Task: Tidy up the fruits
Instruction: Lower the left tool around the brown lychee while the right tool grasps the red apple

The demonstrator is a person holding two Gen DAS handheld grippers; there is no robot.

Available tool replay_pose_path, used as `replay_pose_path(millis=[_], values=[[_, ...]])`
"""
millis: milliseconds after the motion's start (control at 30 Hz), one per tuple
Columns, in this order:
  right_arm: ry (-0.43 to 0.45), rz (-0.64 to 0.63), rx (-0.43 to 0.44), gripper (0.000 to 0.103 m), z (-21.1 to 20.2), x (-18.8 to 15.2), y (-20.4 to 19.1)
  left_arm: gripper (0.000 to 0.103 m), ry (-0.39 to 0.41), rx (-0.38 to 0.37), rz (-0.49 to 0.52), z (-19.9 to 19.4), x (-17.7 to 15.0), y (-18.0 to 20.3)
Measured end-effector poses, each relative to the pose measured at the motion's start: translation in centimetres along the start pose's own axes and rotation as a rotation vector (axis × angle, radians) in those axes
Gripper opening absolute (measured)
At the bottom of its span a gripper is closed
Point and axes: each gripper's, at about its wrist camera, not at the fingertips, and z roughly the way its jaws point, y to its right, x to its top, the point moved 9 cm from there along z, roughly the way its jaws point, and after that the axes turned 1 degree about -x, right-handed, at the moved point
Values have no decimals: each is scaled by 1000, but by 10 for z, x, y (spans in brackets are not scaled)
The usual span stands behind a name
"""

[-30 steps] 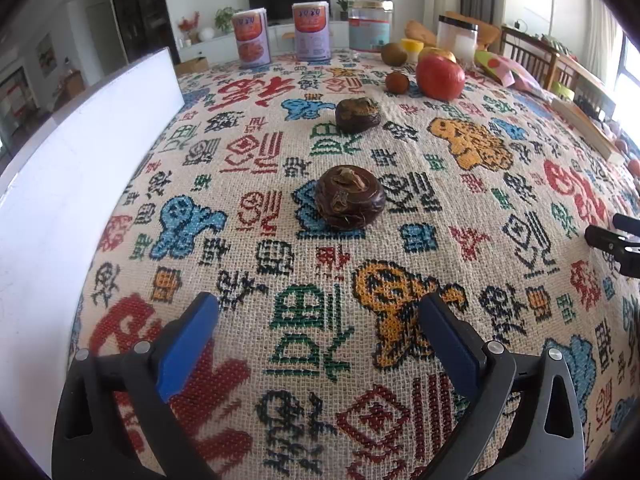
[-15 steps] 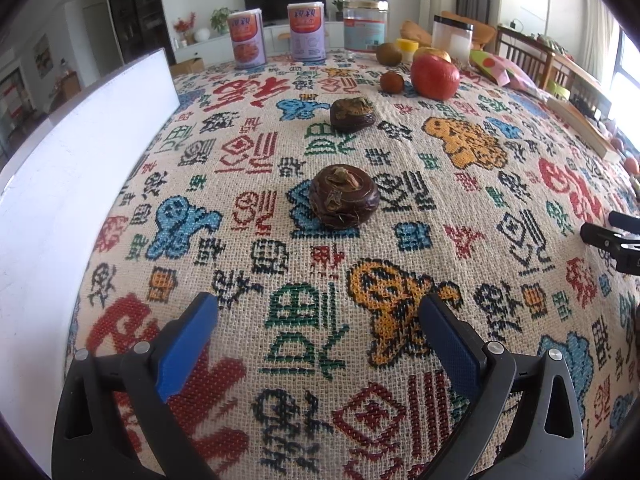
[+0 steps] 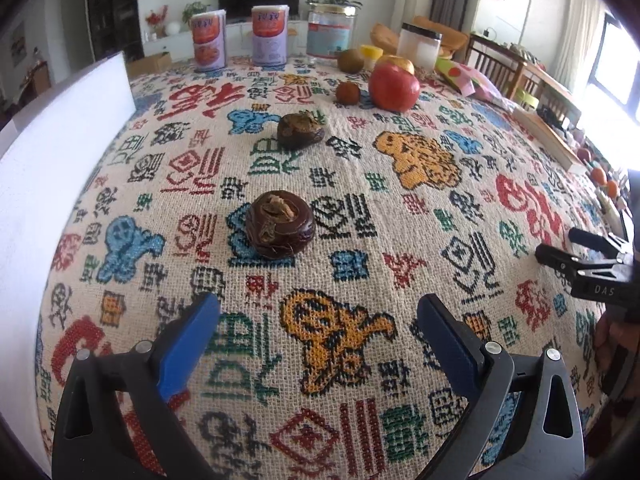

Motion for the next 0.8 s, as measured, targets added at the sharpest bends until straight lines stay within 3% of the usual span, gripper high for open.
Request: replay_pose_path(millis=[67, 167, 233, 300, 500, 567, 633, 700, 800], values=[[0, 0, 0, 103, 0, 0, 0, 100, -4, 16, -53, 13, 11, -9], [0, 0, 0, 103, 0, 0, 0, 89, -17, 123, -8, 30, 21, -16], [0, 0, 0, 103, 0, 0, 0, 63, 12, 124, 13, 31, 27, -15], [0, 0, 0, 103, 0, 0, 0, 42, 31, 123, 3, 30, 29, -17], [-3, -1, -1, 103, 0, 0, 0, 45, 35, 93, -35, 30, 29, -24], [-40, 18, 11, 103, 0, 4, -3, 54, 27, 87, -10, 32, 29, -18], [-13, 71, 123, 102, -4, 26, -17, 73, 13, 84, 30, 35, 28, -11], [64, 64, 178, 102, -8, 62, -34, 85, -5, 106, 48, 38, 27, -8], [121, -2, 208, 103, 15, 123, -62, 86, -5, 102, 41, 37, 27, -10]])
